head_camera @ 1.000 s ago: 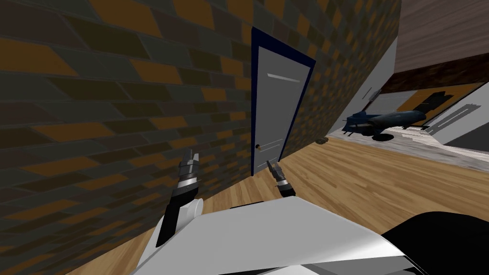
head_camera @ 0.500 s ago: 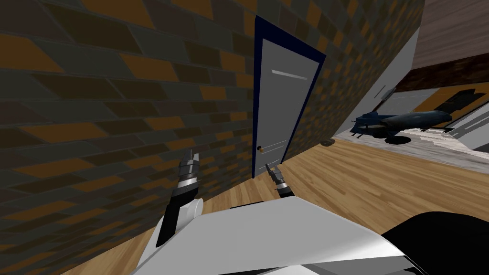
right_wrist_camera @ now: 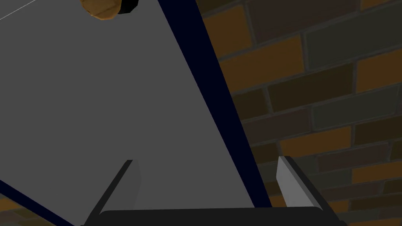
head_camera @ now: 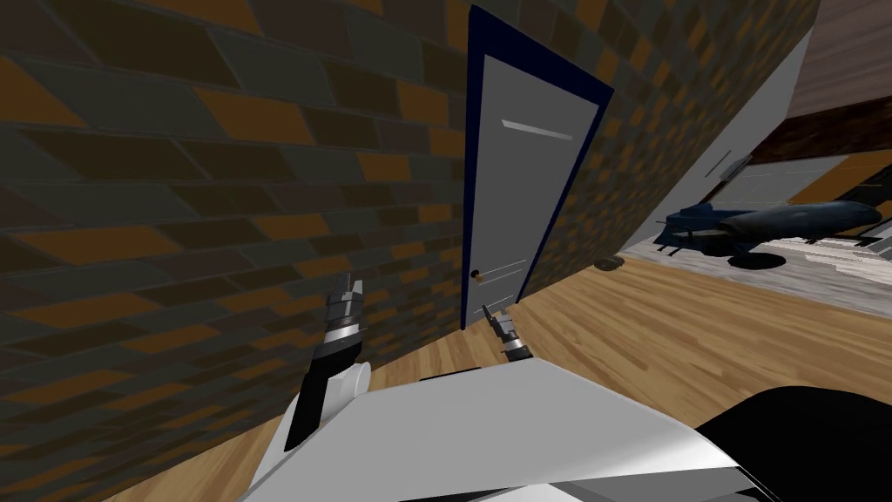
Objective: Pull the door open
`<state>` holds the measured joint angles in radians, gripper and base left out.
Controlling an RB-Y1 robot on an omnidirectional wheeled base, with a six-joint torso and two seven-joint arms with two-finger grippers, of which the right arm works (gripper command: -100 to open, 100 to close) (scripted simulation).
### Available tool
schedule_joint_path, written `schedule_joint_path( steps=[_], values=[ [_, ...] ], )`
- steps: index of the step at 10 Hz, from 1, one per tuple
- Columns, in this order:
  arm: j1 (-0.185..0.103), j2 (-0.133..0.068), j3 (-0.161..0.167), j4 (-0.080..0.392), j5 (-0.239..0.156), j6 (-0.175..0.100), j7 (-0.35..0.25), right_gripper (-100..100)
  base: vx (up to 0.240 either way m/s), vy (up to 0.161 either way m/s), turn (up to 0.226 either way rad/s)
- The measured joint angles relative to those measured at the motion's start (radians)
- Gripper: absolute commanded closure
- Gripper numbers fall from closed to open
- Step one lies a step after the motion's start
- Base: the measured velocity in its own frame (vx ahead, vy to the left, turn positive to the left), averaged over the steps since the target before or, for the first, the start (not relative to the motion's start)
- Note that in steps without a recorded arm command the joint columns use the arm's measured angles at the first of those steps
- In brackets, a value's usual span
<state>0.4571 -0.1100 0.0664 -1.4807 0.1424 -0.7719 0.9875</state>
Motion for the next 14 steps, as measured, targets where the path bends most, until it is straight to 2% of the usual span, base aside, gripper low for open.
schedule_joint_path(
  steps=[2,5,6,14],
  values=[
    [-0.001,-0.002,0.005,0.027,0.007,-0.002,0.039,-100,0.12,-0.067,0.068],
    [-0.007,-0.003,0.009,0.099,0.015,-0.028,0.103,-100,0.112,-0.072,0.06],
    [0.0,-0.002,0.014,0.107,0.02,-0.033,0.124,-100,0.092,-0.067,0.031],
    [0.003,0.0,0.033,0.221,0.045,-0.061,0.273,-100,0.095,-0.101,0.043]
  ],
)
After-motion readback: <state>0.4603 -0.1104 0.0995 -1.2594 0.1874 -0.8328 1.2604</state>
